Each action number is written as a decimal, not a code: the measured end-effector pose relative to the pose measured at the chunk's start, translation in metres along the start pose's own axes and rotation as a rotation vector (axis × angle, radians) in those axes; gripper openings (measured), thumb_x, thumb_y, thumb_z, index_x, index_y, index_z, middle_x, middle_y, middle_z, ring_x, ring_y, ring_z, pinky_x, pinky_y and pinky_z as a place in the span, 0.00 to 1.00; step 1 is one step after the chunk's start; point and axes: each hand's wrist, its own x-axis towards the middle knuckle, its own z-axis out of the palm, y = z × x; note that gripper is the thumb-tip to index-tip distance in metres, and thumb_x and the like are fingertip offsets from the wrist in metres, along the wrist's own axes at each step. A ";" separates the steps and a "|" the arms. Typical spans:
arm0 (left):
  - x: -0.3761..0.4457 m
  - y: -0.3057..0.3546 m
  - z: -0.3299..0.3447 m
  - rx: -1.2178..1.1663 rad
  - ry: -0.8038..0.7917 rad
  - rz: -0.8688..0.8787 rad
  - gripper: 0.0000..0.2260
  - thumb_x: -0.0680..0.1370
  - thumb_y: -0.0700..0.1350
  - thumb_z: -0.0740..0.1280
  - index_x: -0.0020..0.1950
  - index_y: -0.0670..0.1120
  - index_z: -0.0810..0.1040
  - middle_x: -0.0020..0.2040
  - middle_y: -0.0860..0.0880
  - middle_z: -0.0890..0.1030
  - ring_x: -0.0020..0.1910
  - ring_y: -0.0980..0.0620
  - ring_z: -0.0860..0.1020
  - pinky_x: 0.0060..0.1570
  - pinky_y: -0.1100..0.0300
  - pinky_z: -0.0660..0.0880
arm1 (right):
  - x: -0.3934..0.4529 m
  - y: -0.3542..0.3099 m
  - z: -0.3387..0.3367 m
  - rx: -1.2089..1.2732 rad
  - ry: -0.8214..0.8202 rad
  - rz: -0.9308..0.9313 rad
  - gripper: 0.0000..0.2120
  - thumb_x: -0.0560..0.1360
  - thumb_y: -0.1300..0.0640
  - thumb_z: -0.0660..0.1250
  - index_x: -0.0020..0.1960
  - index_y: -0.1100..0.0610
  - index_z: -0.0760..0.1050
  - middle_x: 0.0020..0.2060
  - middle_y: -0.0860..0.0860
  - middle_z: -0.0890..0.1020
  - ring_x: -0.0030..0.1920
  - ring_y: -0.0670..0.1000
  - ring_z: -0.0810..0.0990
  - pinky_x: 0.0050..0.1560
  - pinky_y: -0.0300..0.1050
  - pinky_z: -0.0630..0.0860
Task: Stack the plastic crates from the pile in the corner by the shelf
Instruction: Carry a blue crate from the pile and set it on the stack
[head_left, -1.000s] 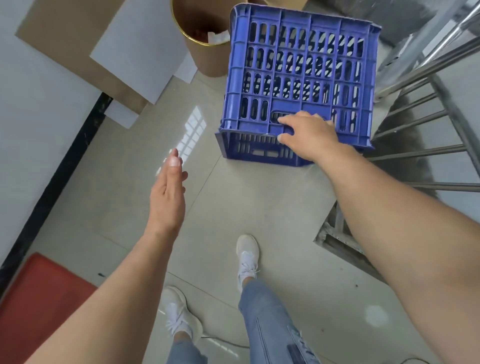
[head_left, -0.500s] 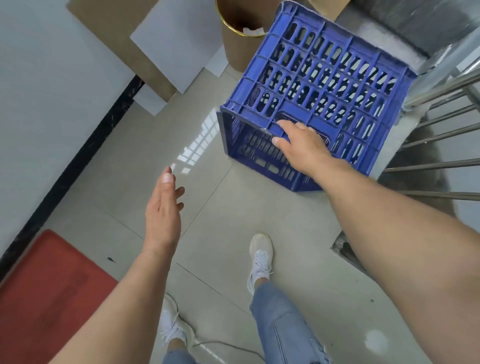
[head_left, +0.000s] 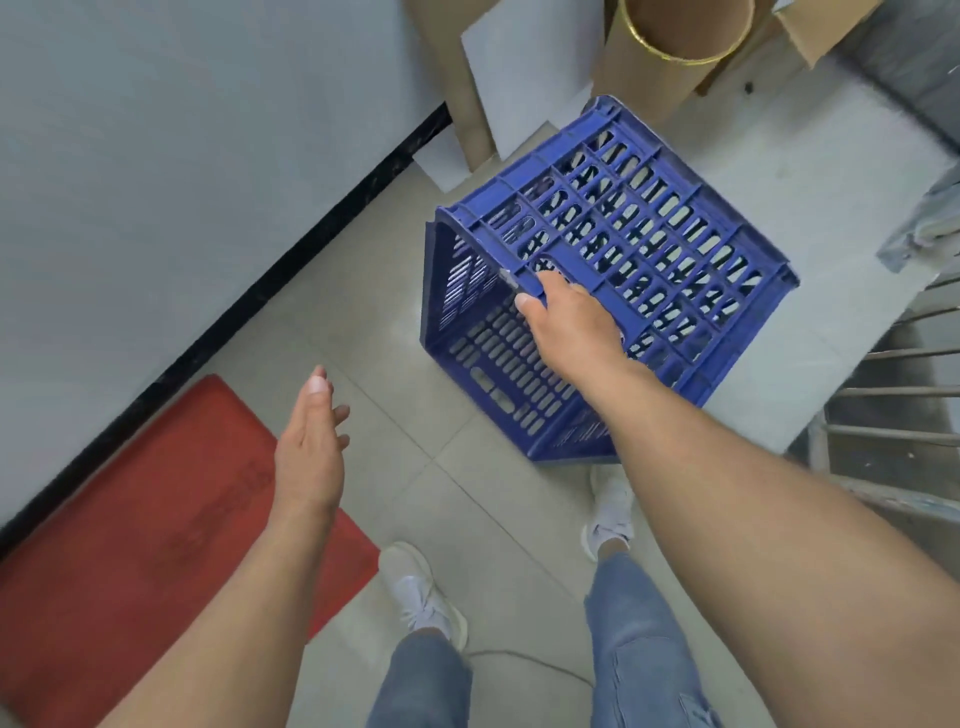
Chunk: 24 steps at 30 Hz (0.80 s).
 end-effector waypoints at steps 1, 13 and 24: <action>0.003 -0.010 -0.016 0.000 0.009 -0.013 0.23 0.81 0.58 0.49 0.73 0.52 0.64 0.63 0.54 0.71 0.60 0.50 0.74 0.64 0.48 0.70 | -0.004 -0.014 0.014 0.007 0.001 -0.006 0.25 0.82 0.45 0.50 0.75 0.54 0.58 0.70 0.58 0.69 0.67 0.62 0.69 0.60 0.55 0.68; 0.062 -0.100 -0.092 -0.017 0.117 -0.178 0.23 0.80 0.57 0.50 0.72 0.52 0.66 0.70 0.51 0.70 0.62 0.51 0.75 0.66 0.53 0.66 | 0.022 -0.080 0.063 0.067 0.063 -0.132 0.22 0.80 0.43 0.51 0.64 0.56 0.71 0.47 0.50 0.74 0.48 0.55 0.72 0.46 0.50 0.67; 0.150 -0.187 -0.011 0.013 0.077 -0.502 0.22 0.81 0.52 0.49 0.71 0.44 0.65 0.63 0.41 0.73 0.60 0.42 0.73 0.65 0.48 0.66 | 0.111 0.002 0.011 -0.225 0.399 0.036 0.19 0.81 0.47 0.49 0.58 0.58 0.71 0.56 0.63 0.77 0.55 0.64 0.74 0.45 0.50 0.64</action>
